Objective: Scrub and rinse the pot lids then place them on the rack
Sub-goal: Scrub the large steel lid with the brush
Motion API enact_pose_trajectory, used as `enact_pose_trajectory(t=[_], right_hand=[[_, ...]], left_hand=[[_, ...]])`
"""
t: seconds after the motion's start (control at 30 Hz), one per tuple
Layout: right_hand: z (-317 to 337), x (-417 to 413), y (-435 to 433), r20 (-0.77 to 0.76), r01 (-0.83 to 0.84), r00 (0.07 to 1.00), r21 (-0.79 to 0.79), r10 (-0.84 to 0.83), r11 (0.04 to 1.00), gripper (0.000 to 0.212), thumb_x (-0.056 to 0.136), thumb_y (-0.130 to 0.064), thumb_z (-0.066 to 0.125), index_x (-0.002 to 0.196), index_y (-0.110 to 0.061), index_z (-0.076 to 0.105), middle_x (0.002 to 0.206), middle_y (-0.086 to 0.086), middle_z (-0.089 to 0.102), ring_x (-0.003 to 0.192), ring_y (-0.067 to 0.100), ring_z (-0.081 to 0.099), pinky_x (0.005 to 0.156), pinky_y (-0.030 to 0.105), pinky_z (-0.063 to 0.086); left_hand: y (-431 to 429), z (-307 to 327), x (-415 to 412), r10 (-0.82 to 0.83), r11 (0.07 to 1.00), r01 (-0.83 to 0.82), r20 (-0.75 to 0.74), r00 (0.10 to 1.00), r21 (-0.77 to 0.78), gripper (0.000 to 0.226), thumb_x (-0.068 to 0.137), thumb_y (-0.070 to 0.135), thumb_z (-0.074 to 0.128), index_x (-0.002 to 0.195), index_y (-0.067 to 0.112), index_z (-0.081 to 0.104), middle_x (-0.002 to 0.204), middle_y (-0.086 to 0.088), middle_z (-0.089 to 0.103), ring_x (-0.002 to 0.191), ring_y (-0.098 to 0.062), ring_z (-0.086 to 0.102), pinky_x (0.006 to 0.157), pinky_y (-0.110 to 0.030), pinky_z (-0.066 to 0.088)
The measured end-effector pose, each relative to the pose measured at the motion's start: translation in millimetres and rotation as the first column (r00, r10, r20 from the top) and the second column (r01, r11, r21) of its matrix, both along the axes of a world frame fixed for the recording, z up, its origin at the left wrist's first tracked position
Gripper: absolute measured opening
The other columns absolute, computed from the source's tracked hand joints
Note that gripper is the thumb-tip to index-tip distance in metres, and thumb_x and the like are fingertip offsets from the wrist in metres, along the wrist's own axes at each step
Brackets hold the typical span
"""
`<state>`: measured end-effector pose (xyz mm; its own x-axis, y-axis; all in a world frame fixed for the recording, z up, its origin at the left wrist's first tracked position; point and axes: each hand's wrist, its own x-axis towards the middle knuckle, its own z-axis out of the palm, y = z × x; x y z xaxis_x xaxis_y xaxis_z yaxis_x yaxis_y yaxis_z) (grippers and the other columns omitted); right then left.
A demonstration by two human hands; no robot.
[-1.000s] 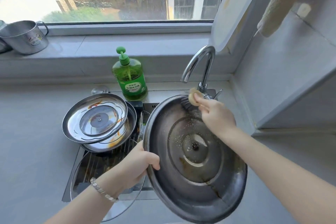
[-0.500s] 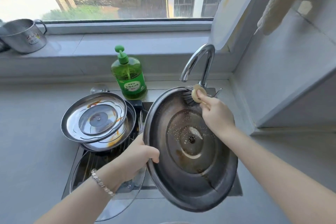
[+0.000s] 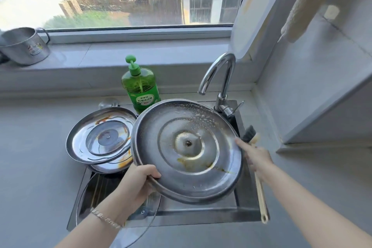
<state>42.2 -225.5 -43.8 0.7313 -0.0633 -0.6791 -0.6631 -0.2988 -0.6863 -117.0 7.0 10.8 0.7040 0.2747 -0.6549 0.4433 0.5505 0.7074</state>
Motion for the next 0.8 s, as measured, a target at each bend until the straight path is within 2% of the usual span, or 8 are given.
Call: enact_pose_trajectory(t=[0.13, 0.23, 0.33, 0.4, 0.5, 0.6, 0.7, 0.8], right_hand=[[-6.3, -1.8, 12.4, -0.182, 0.036, 0.983, 0.27, 0.014, 0.962, 0.026, 0.077, -0.033, 0.073, 0.08, -0.009, 0.063, 0.056, 0.003, 0.068, 0.053, 0.018, 0.063, 0.041, 0.021, 0.049], [-5.9, 3.7, 10.0, -0.19, 0.026, 0.981, 0.361, 0.046, 0.932, 0.015, 0.081, -0.019, 0.069, 0.079, -0.005, 0.065, 0.061, 0.007, 0.07, 0.051, 0.018, 0.067, 0.046, 0.025, 0.055], [-1.9, 18.4, -2.1, -0.184, -0.07, 0.972, 0.381, 0.15, 0.922, 0.018, 0.075, -0.016, 0.069, 0.084, -0.001, 0.067, 0.069, 0.01, 0.072, 0.057, 0.02, 0.069, 0.056, 0.029, 0.058], [3.9, 28.9, -8.9, -0.167, -0.191, 0.95, 0.362, 0.265, 0.912, 0.034, 0.067, -0.018, 0.071, 0.095, 0.001, 0.066, 0.079, 0.013, 0.073, 0.065, 0.022, 0.07, 0.066, 0.032, 0.059], [17.7, 40.9, -6.0, -0.133, -0.396, 0.883, 0.308, 0.451, 0.865, 0.03, 0.076, -0.009, 0.07, 0.103, 0.0, 0.063, 0.083, 0.014, 0.073, 0.069, 0.023, 0.071, 0.062, 0.032, 0.058], [33.3, 45.4, 11.3, -0.111, -0.584, 0.768, 0.285, 0.631, 0.76, 0.042, 0.07, -0.012, 0.075, 0.108, -0.002, 0.06, 0.099, 0.017, 0.071, 0.085, 0.028, 0.069, 0.07, 0.036, 0.057], [49.4, 41.9, 28.7, -0.047, -0.681, 0.711, 0.202, 0.702, 0.704, 0.022, 0.079, -0.007, 0.071, 0.099, -0.006, 0.061, 0.088, 0.009, 0.071, 0.076, 0.021, 0.069, 0.061, 0.026, 0.056], [56.0, 41.2, 35.2, 0.179, -0.662, 0.694, -0.222, 0.697, 0.716, 0.029, 0.079, -0.036, 0.072, 0.096, -0.018, 0.056, 0.087, -0.007, 0.06, 0.085, 0.015, 0.061, 0.058, 0.018, 0.045]], left_hand=[[-6.7, -4.4, 0.9, -0.021, 0.999, 0.023, 0.049, 0.999, -0.047, 0.027, 0.075, -0.023, 0.039, 0.086, -0.004, 0.053, 0.05, -0.007, 0.059, 0.04, -0.017, 0.057, 0.04, -0.023, 0.048], [-6.9, -9.5, -7.4, -0.1, 0.993, 0.105, 0.082, 0.992, -0.058, 0.056, 0.062, -0.01, 0.058, 0.118, -0.005, 0.053, 0.093, -0.023, 0.07, 0.077, -0.035, 0.069, 0.068, -0.043, 0.059], [12.1, -10.4, -15.8, -0.271, 0.96, 0.272, 0.037, 0.962, -0.059, 0.066, 0.066, 0.018, 0.071, 0.128, 0.008, 0.051, 0.117, -0.019, 0.065, 0.104, -0.037, 0.064, 0.083, -0.047, 0.054], [31.7, -7.0, -11.2, -0.313, 0.95, 0.312, -0.011, 0.95, -0.016, 0.076, 0.058, 0.037, 0.075, 0.125, 0.009, 0.052, 0.115, -0.016, 0.066, 0.098, -0.033, 0.066, 0.08, -0.044, 0.054], [60.1, 7.9, 10.4, -0.384, 0.916, 0.387, -0.052, 0.922, 0.104, 0.077, 0.055, 0.047, 0.08, 0.118, 0.009, 0.056, 0.103, -0.014, 0.065, 0.083, -0.024, 0.064, 0.074, -0.036, 0.052], [66.3, 21.5, 31.8, -0.504, 0.857, 0.51, -0.09, 0.859, 0.068, 0.058, 0.069, 0.04, 0.077, 0.114, 0.011, 0.058, 0.101, -0.012, 0.067, 0.081, -0.023, 0.063, 0.079, -0.038, 0.049], [52.8, 28.3, 39.2, -0.61, 0.769, 0.633, -0.195, 0.768, 0.089, 0.016, 0.084, 0.007, 0.063, 0.099, 0.008, 0.057, 0.083, -0.009, 0.073, 0.07, -0.022, 0.069, 0.071, -0.035, 0.054], [44.8, 22.0, 32.8, -0.566, 0.799, 0.592, -0.202, 0.799, 0.107, 0.027, 0.084, -0.013, 0.052, 0.098, 0.01, 0.057, 0.082, -0.012, 0.073, 0.071, -0.026, 0.069, 0.067, -0.037, 0.057]])
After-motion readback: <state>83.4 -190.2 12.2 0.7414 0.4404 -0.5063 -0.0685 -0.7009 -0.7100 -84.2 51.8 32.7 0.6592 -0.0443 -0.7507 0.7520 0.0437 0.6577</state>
